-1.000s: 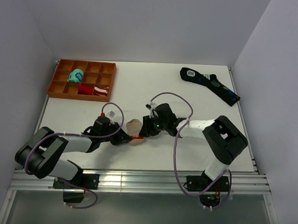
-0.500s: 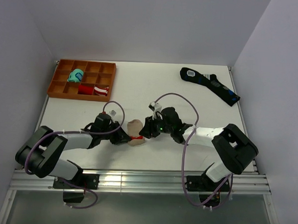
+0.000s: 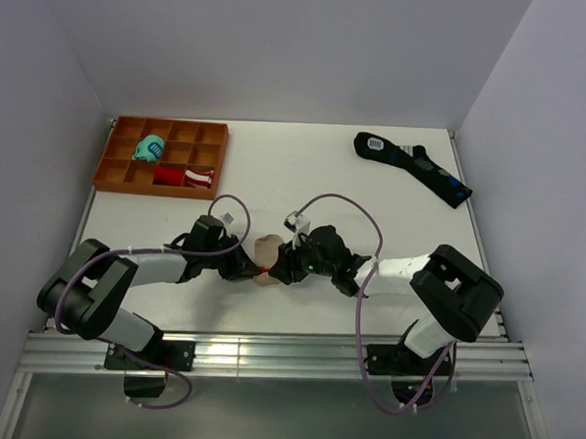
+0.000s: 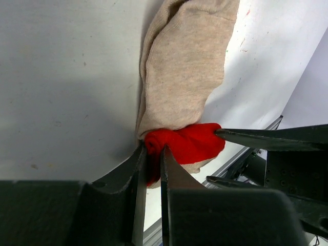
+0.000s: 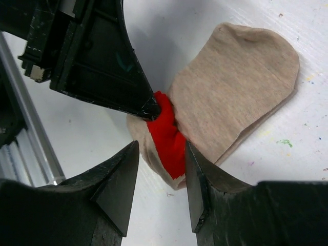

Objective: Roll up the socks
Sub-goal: Roll the sock at the center of the board.

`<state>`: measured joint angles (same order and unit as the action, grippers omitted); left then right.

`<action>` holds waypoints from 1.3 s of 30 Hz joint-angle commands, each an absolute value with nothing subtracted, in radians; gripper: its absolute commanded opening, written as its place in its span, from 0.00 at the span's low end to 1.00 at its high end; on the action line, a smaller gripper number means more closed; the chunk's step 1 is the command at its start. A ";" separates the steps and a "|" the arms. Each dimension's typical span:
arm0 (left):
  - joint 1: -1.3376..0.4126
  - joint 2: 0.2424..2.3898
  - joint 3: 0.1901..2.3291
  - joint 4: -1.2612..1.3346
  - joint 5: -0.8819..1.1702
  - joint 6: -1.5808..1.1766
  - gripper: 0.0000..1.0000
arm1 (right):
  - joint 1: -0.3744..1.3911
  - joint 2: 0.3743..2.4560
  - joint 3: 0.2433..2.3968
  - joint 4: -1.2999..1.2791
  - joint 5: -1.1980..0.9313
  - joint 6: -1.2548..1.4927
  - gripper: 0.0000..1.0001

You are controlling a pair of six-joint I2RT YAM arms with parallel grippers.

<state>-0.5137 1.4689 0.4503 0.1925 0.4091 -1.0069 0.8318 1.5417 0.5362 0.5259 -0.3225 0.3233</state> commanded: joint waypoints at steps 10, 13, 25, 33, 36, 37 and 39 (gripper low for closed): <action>-0.512 1.517 0.488 0.006 0.345 -0.940 0.00 | 0.920 1.540 0.589 0.443 -0.167 0.184 0.49; -0.512 1.520 0.492 0.003 0.348 -0.942 0.00 | 0.930 1.551 0.580 0.431 -0.161 0.181 0.49; -0.512 1.571 0.532 0.003 0.380 -0.943 0.00 | 0.974 1.631 0.584 0.394 -0.078 0.182 0.51; -0.514 1.569 0.537 0.011 0.382 -0.977 0.00 | 0.977 1.663 0.549 0.429 -0.043 0.222 0.47; -0.512 1.540 0.523 0.035 0.382 -1.002 0.00 | 0.976 1.664 0.534 0.451 -0.031 0.239 0.42; -0.514 1.533 0.522 0.035 0.376 -1.011 0.01 | 0.976 1.664 0.529 0.459 -0.031 0.244 0.41; -0.512 1.514 0.522 0.032 0.368 -1.014 0.01 | 0.976 1.661 0.523 0.471 -0.032 0.250 0.36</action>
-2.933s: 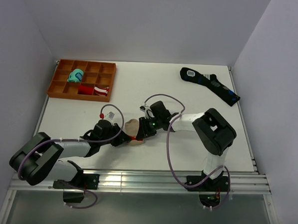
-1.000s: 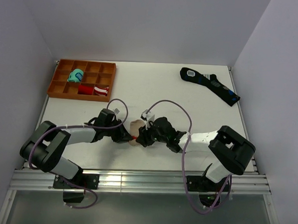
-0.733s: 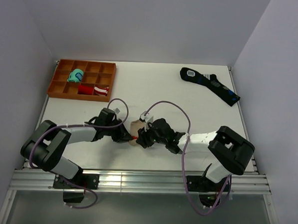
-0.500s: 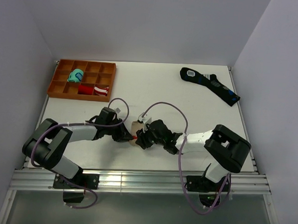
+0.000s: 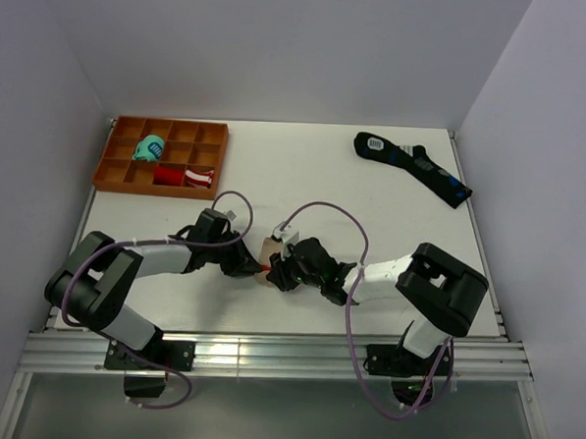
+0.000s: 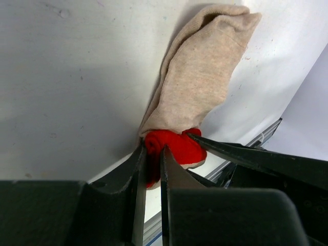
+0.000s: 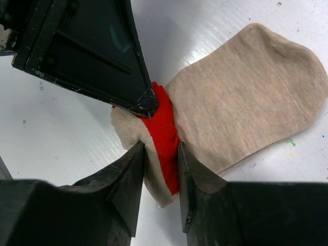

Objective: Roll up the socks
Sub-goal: Roll the sock at the center of the board.

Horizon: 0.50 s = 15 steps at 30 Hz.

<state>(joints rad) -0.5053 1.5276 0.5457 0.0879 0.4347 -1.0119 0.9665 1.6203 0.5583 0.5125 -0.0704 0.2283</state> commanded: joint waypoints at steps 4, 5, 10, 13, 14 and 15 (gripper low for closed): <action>-0.512 1.483 0.519 0.034 0.351 -1.035 0.05 | 0.973 1.666 0.523 0.468 -0.035 0.250 0.20; -0.512 1.476 0.515 0.037 0.339 -1.040 0.05 | 0.973 1.667 0.523 0.469 -0.040 0.252 0.17; -0.508 1.390 0.514 0.032 0.269 -1.049 0.19 | 0.969 1.672 0.515 0.480 -0.051 0.255 0.17; -0.502 1.356 0.541 0.022 0.223 -1.020 0.27 | 0.968 1.672 0.515 0.479 -0.054 0.255 0.16; -0.502 1.355 0.551 0.015 0.207 -1.009 0.30 | 0.968 1.671 0.514 0.483 -0.055 0.256 0.16; -0.500 1.358 0.558 0.009 0.192 -1.002 0.32 | 0.968 1.674 0.515 0.482 -0.058 0.256 0.16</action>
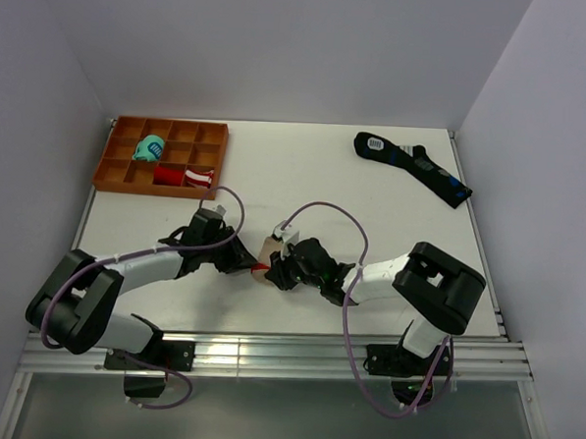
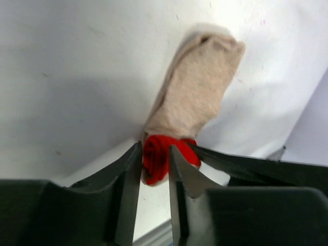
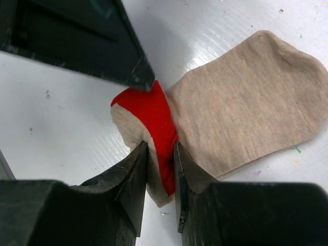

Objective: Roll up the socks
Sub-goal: Roll the sock at the center of the board.

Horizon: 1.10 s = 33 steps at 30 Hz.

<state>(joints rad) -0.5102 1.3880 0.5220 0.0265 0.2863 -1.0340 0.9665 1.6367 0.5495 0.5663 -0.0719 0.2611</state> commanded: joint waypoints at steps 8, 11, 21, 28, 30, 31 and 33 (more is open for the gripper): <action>-0.495 1.411 0.546 0.184 0.183 -0.969 0.38 | 0.965 1.684 0.520 0.476 -0.074 0.258 0.15; -0.497 1.453 0.557 0.294 0.205 -0.953 0.38 | 0.965 1.677 0.515 0.480 -0.077 0.261 0.15; -0.495 1.652 0.650 0.377 0.250 -0.818 0.38 | 0.963 1.667 0.509 0.474 -0.083 0.265 0.15; -0.495 1.721 0.701 0.328 0.253 -0.747 0.38 | 0.965 1.669 0.515 0.465 -0.089 0.264 0.15; -0.499 1.746 0.710 0.322 0.256 -0.736 0.38 | 0.963 1.669 0.515 0.466 -0.092 0.264 0.15; -0.499 1.753 0.713 0.322 0.261 -0.735 0.36 | 0.963 1.667 0.514 0.468 -0.092 0.264 0.15; -0.497 1.778 0.718 0.308 0.259 -0.726 0.35 | 0.962 1.670 0.517 0.465 -0.091 0.262 0.15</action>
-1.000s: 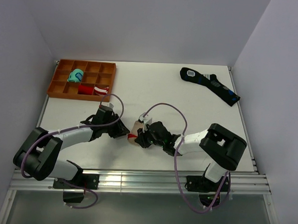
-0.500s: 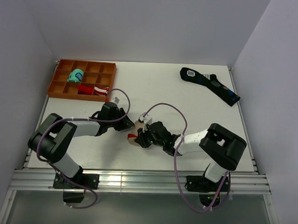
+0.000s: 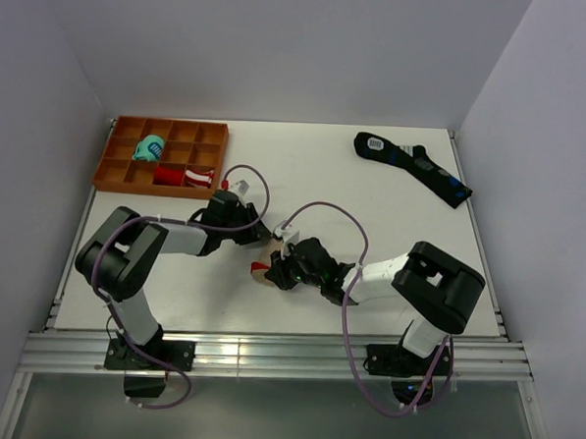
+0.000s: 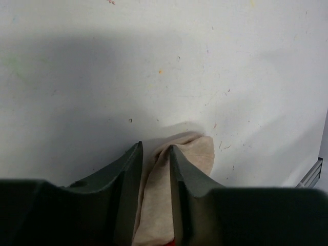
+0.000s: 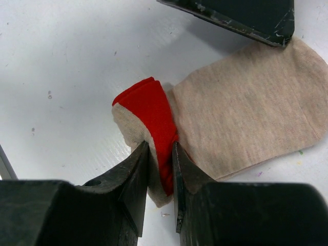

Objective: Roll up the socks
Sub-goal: Roll the sock at the center of the board.

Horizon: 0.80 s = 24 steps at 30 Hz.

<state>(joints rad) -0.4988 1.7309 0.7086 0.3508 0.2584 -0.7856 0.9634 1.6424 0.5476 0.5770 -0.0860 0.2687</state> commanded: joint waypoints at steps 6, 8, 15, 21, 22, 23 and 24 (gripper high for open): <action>-0.497 1.807 0.715 0.307 0.265 -0.732 0.14 | 0.959 1.671 0.515 0.465 -0.091 0.262 0.14; -0.497 1.807 0.712 0.308 0.262 -0.741 0.06 | 0.957 1.669 0.517 0.462 -0.090 0.262 0.14; -0.492 1.727 0.655 0.291 0.163 -0.805 0.00 | 0.954 1.664 0.540 0.422 -0.097 0.255 0.14; -0.450 1.608 0.588 0.261 0.048 -0.848 0.00 | 0.943 1.654 0.583 0.351 -0.124 0.239 0.13; -0.443 1.600 0.584 0.256 0.049 -0.847 0.00 | 0.939 1.652 0.594 0.335 -0.133 0.239 0.13; -0.436 1.595 0.586 0.250 0.048 -0.845 0.00 | 0.933 1.654 0.601 0.321 -0.152 0.233 0.13; -0.434 1.595 0.587 0.250 0.045 -0.847 0.00 | 0.930 1.655 0.610 0.307 -0.158 0.230 0.13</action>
